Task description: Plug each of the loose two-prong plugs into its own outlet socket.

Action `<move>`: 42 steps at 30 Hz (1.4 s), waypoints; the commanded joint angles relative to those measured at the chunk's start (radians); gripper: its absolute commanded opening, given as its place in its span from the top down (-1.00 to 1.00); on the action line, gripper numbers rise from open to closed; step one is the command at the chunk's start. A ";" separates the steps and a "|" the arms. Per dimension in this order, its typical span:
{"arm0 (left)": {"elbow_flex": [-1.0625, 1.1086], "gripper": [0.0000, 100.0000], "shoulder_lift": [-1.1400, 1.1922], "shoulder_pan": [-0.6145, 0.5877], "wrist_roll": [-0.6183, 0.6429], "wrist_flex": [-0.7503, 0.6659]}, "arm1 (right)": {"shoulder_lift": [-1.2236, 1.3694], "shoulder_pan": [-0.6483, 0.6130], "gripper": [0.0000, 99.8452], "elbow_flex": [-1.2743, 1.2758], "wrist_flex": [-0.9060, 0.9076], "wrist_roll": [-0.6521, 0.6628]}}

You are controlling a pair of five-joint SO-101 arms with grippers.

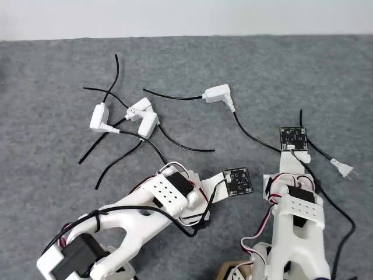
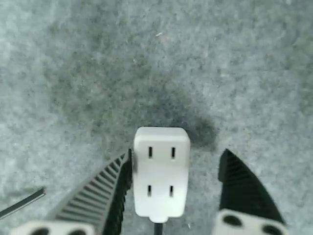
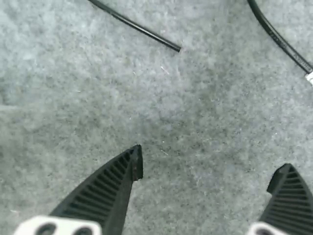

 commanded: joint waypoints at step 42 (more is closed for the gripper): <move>0.657 0.43 -1.062 -0.733 0.284 -0.009 | 0.664 0.341 0.20 -1.169 0.651 0.522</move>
